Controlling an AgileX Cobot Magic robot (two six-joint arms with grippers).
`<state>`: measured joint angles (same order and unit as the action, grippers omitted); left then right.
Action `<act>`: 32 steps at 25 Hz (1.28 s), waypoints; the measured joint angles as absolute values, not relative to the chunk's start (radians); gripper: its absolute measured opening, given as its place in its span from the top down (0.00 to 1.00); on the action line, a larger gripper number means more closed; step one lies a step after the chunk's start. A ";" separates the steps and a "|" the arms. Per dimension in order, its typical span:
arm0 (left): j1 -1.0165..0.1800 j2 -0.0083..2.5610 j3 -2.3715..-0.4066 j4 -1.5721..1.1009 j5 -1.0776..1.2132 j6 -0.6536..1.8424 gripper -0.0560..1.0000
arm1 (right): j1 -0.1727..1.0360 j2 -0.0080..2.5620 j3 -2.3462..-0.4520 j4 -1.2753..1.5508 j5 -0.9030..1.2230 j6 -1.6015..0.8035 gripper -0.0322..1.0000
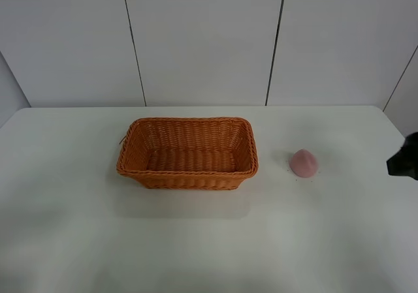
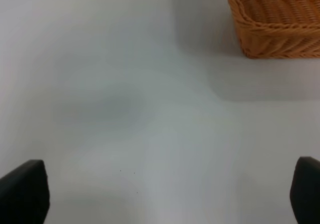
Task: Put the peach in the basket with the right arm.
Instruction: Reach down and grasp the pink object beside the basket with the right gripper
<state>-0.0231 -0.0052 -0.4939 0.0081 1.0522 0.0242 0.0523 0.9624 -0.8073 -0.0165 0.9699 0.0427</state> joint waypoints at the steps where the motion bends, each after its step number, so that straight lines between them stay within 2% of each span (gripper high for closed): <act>1: -0.023 -0.005 -0.494 0.008 1.052 0.024 0.01 | 0.052 1.037 -0.848 -0.017 0.963 0.043 0.35; 10: -0.023 -0.005 -0.494 0.008 1.052 0.024 0.01 | 0.052 1.598 -1.205 -0.017 0.940 0.043 0.35; 17: -0.023 -0.005 -0.494 0.008 1.052 0.024 0.01 | 0.052 1.871 -1.444 -0.013 0.944 0.039 0.35; 32: -0.023 -0.005 -0.494 0.008 1.052 0.024 0.01 | 0.056 1.956 -1.477 0.068 0.964 -0.030 0.35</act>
<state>-0.0231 -0.0052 -0.4939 0.0081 1.0522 0.0242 0.0562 1.9564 -1.4767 0.0684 0.9641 -0.0301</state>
